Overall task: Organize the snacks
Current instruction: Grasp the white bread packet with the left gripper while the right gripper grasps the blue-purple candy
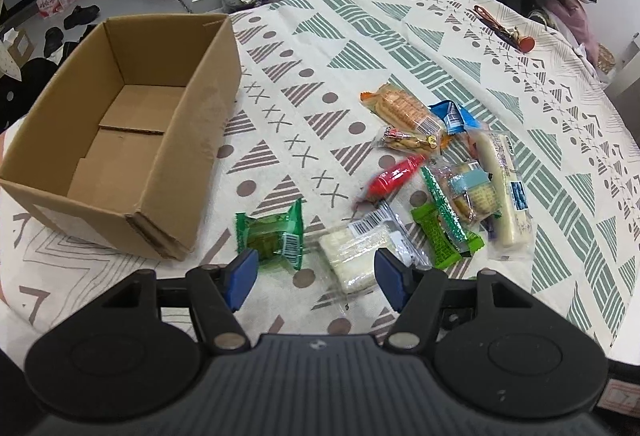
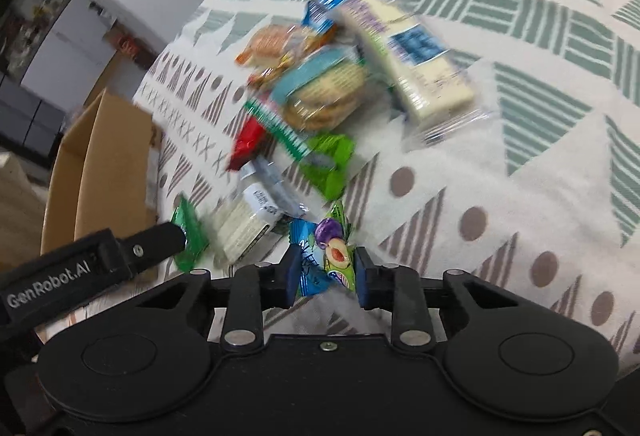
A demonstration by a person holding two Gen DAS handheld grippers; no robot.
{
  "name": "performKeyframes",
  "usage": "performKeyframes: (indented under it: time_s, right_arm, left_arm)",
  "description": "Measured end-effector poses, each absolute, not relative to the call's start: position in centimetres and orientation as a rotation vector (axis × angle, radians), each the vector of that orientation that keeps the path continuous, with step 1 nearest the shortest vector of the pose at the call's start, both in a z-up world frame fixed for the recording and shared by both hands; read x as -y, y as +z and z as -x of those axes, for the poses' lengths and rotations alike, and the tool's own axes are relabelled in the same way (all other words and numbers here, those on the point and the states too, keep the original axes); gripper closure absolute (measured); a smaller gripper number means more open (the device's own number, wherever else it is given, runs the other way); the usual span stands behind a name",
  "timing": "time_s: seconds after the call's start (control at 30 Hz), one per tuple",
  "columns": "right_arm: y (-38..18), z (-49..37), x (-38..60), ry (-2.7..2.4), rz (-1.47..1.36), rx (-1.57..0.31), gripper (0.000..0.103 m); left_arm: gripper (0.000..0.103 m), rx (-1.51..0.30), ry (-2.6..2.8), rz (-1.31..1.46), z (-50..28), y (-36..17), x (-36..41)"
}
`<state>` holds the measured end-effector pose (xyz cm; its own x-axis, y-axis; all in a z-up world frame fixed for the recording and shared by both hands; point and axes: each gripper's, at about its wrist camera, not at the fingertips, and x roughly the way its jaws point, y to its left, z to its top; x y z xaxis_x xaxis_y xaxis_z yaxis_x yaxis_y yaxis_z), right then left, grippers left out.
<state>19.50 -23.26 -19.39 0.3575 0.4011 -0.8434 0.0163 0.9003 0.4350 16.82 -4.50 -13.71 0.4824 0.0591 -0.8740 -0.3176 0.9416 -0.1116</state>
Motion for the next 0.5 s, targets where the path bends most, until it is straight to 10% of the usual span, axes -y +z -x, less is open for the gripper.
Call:
performKeyframes:
  time_s: [0.5]
  right_arm:
    - [-19.3,-20.0,25.3,0.141,-0.482,-1.123,0.077]
  left_arm:
    - [0.028,-1.088,0.274,0.354,-19.6,-16.3,6.4]
